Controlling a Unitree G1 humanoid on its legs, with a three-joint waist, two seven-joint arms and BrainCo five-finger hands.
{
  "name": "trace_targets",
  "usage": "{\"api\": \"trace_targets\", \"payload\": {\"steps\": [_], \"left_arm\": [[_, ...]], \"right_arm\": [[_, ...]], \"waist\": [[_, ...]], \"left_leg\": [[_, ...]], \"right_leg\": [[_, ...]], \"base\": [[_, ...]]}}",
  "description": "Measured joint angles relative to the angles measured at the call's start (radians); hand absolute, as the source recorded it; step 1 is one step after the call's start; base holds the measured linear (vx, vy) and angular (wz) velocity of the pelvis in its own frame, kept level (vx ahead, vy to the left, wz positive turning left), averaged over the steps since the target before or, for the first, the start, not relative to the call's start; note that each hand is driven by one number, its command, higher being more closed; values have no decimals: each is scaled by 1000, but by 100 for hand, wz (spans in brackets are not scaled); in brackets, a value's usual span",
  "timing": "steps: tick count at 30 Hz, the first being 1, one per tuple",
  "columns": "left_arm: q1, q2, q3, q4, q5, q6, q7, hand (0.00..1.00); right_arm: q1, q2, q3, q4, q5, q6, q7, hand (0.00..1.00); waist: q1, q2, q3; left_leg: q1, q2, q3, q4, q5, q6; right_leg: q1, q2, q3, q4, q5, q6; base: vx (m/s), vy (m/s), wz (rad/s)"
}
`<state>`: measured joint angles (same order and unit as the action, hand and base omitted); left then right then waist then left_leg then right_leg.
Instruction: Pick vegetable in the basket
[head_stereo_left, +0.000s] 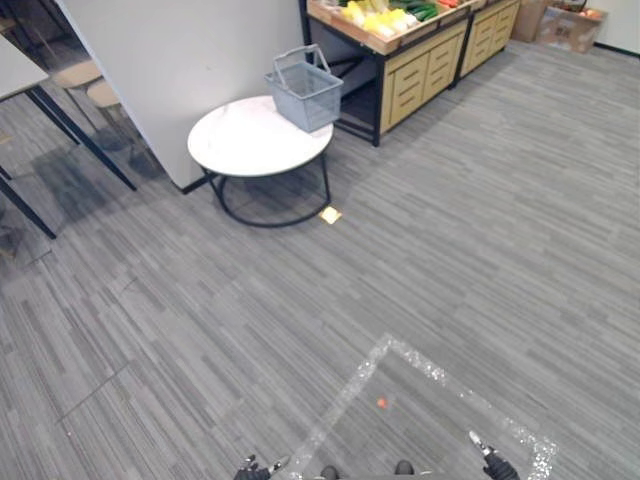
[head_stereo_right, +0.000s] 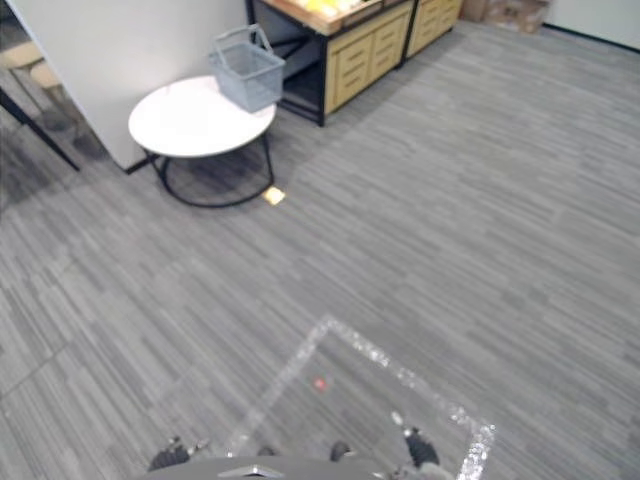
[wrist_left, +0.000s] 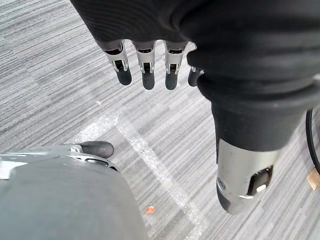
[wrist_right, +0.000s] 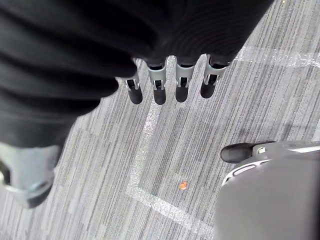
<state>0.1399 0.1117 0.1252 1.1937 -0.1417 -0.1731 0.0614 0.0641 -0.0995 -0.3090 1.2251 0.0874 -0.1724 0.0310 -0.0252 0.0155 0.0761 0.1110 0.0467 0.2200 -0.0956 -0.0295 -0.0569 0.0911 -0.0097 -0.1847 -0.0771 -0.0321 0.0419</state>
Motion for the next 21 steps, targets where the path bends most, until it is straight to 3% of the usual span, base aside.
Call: {"api": "trace_targets", "payload": {"steps": [5, 9, 11, 12, 13, 15, 17, 19, 21], "left_arm": [[-3, -3, 0, -2, -13, 0, 2, 0], [-35, 1, 11, -3, -13, 1, 5, 0], [-40, -2, 40, -12, -17, 1, 5, 0], [-37, 2, 45, -14, -33, 0, 3, 0], [-37, 6, 54, -20, -43, 1, 3, 0], [-35, -9, 100, -44, -53, 2, 2, 0], [-34, -23, 125, -56, -56, 2, 1, 0], [-35, -36, 137, -60, -74, 2, 2, 0], [-35, -41, 135, -60, -81, 1, 1, 0]], "right_arm": [[-18, -1, 1, -2, 0, 0, 1, 0], [-46, -1, 5, -14, 1, 0, 2, 0], [-33, -6, 18, -14, 3, 0, 1, 0], [-25, -6, 28, -13, 3, 0, 1, 0], [-24, -6, 37, -12, 3, 0, 0, 0], [-13, -14, 44, -9, 3, 0, 0, 0], [0, -8, 47, -20, 3, 1, 0, 0], [-6, -15, 59, -43, 3, 3, -1, 0], [-42, -23, 82, -44, 3, 1, 0, 0]], "waist": [[2, 9, 10], [0, 5, 53], [2, 4, 69], [4, 1, 72], [4, -5, 76], [4, 2, 107], [13, -3, 124], [19, 8, 129], [46, 6, 130]], "left_leg": [[-5, 11, 17, 0, -2, -3], [-46, 26, 49, 57, -28, -18], [-130, 74, 51, 265, -125, -48], [-173, 93, 49, 378, -141, -61], [-219, 108, 46, 471, -140, -60], [-342, 162, 22, 759, -78, -2], [-411, 174, 5, 902, -26, 6], [-455, 155, -15, 917, -74, -8], [-496, 113, -14, 730, -83, -8]], "right_leg": [[-29, 7, 14, 37, -6, -7], [-120, 6, 45, 172, -62, -34], [-139, 18, 54, 218, -106, -57], [-136, 23, 54, 219, -113, -68], [-132, 24, 52, 221, -116, -73], [-93, 34, 40, 225, -126, -88], [-62, 26, 38, 237, -145, -98], [-50, 18, 42, 237, -153, -103], [-49, -5, 60, 226, -165, -88]], "base": [[-54, -16, -7], [-88, -45, -29], [-39, -134, -14], [-12, -110, -2], [8, -144, 10], [30, -118, 9], [95, -43, 10], [136, -4, 7], [150, 40, -17]]}}
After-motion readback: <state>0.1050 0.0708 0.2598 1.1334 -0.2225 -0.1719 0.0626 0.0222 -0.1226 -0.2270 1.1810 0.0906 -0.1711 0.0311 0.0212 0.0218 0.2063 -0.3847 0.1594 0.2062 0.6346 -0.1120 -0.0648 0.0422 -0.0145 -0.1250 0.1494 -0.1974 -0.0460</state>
